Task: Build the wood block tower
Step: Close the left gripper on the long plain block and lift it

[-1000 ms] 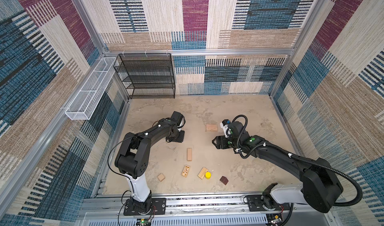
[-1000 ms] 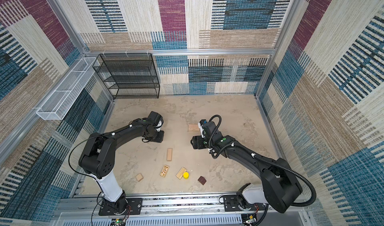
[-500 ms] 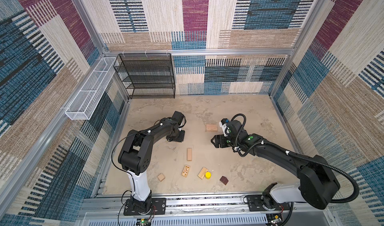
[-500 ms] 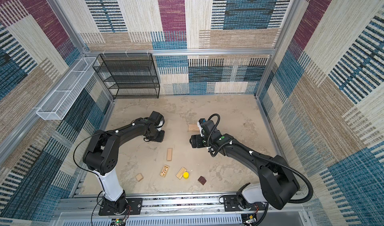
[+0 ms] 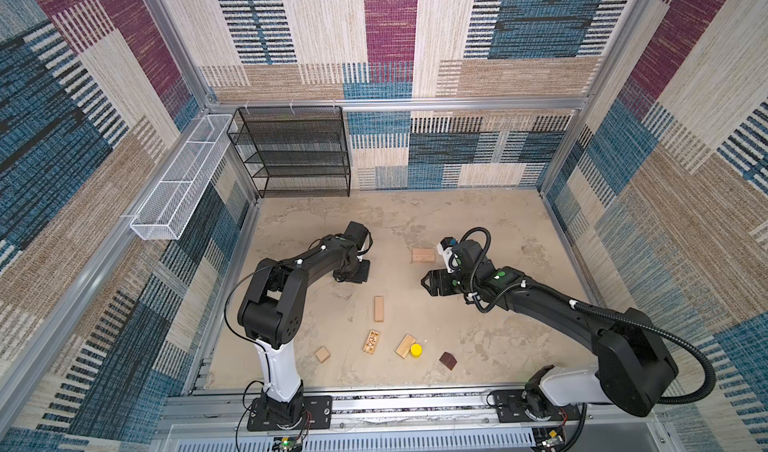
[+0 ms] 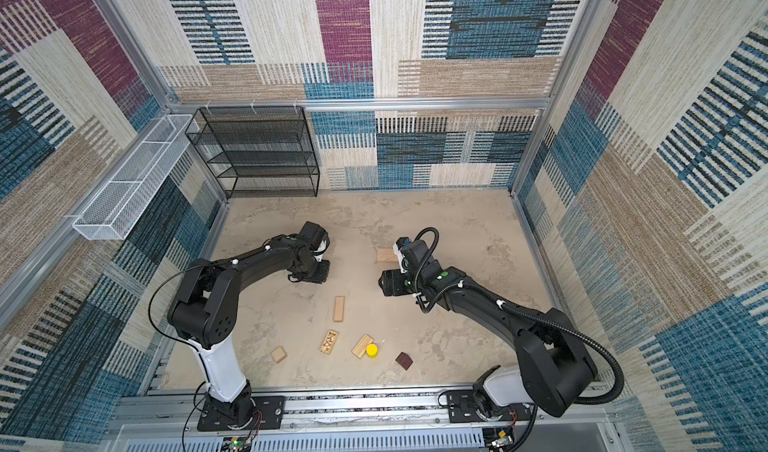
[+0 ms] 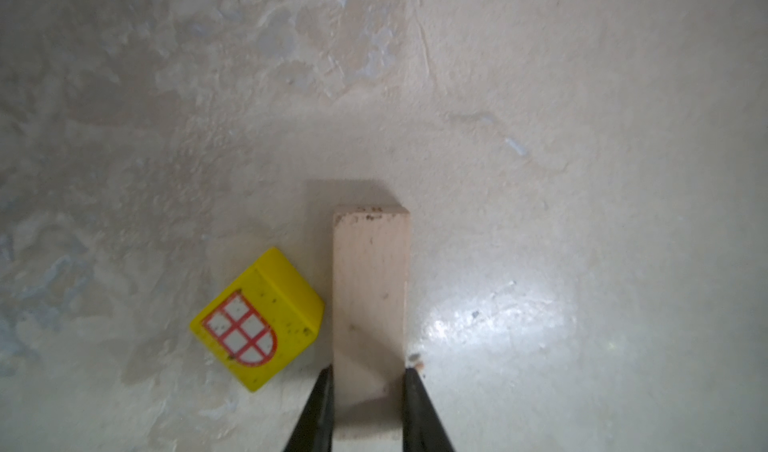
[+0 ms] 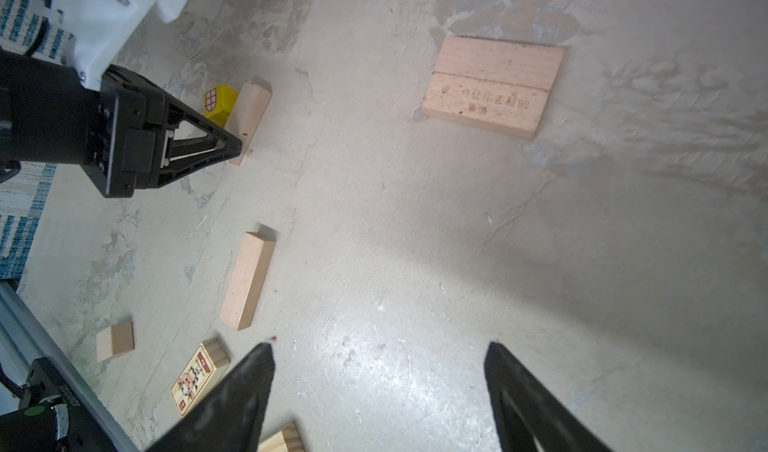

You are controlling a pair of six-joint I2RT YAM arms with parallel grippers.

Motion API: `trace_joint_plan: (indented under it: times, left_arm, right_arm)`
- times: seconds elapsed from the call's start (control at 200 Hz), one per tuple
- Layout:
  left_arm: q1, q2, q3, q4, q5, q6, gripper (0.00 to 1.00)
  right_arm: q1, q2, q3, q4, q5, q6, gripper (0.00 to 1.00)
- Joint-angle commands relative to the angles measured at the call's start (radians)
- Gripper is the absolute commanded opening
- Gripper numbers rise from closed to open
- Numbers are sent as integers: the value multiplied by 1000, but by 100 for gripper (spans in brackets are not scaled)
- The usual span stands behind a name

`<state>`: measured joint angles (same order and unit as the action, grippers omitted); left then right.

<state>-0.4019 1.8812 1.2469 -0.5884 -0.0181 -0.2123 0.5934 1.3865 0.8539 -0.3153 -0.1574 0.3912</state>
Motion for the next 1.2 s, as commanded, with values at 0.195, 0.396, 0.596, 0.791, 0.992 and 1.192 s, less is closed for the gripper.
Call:
trace_joint_plan:
  times: [0.195,0.396,0.596,0.791,0.992,1.192]
  left_arm:
    - [0,18,8,-28,12,7,16]
    - [0,15,11,-32,16,10,11]
    - [-1,3,10,-31,26,5,0]
    - [-2,-32,-5,-16,54,-5,0]
    - [-2,-63,-26,14,77,-28,0]
    - [-2,-80,-37,16,84,-38,0]
  right_arm:
    - [-1,-10,10,-2,-13,-6,82]
    - [0,-8,12,1,-19,-3,82]
    - [-1,-14,10,-1,-17,1,82]
    - [-1,-24,-1,-2,-14,4,83]
    - [-1,-36,-11,8,-19,14,83]
    - [-1,-44,-13,7,-16,15,83]
